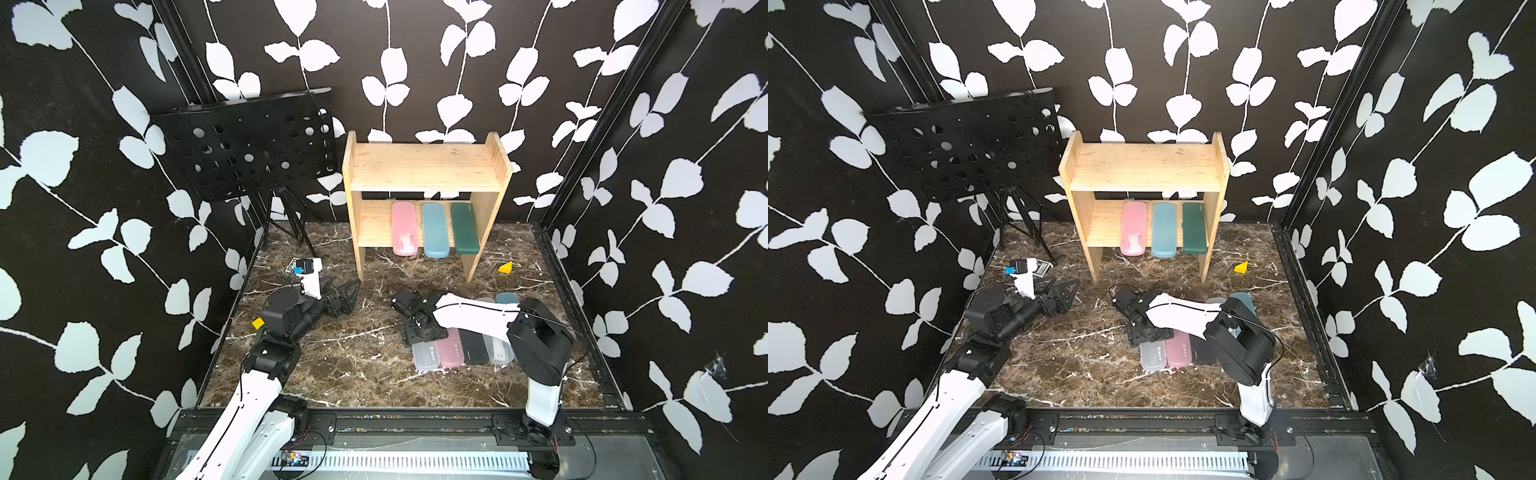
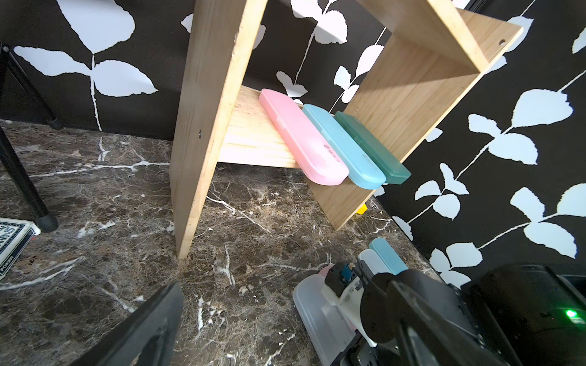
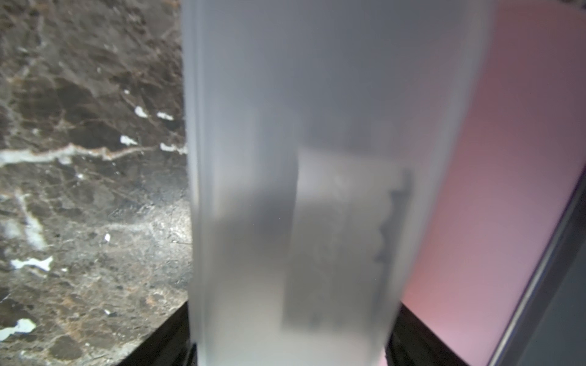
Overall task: Remove the pencil cases from the shelf
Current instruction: Place the pencil case at the center of the board.
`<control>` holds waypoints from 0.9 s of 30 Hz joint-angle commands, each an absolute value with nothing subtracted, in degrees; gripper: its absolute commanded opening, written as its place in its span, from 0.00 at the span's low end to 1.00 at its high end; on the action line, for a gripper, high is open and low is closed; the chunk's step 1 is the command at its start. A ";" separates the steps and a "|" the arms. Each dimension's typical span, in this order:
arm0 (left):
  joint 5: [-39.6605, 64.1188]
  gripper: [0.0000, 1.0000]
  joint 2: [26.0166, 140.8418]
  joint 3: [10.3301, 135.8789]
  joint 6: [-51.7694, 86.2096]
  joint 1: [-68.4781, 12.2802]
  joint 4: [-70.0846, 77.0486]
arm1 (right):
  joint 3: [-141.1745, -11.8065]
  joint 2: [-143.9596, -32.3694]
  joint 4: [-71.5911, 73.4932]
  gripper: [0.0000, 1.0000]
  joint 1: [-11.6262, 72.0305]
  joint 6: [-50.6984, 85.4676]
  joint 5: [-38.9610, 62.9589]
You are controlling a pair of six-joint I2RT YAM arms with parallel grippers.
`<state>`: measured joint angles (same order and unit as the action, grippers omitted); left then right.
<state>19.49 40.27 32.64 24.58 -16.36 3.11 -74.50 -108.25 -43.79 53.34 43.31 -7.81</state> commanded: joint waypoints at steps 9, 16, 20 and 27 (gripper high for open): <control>20.77 0.99 39.81 34.73 25.46 -16.61 3.64 | -77.16 -99.40 -45.46 0.95 53.19 42.36 -12.68; 27.59 0.99 49.09 36.44 42.29 -16.78 14.25 | -75.78 -87.78 -42.82 0.99 49.80 41.28 -15.48; 31.37 0.99 58.06 39.90 49.92 -18.51 19.91 | -75.56 -81.64 -43.07 0.99 45.44 40.44 -15.64; 34.01 0.99 73.43 46.58 59.71 -21.93 27.89 | -73.80 -74.02 -45.10 0.99 40.02 39.38 -15.34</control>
<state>30.98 69.71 44.82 51.75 -21.58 18.96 -74.72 -75.90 -43.62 40.95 40.40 -14.59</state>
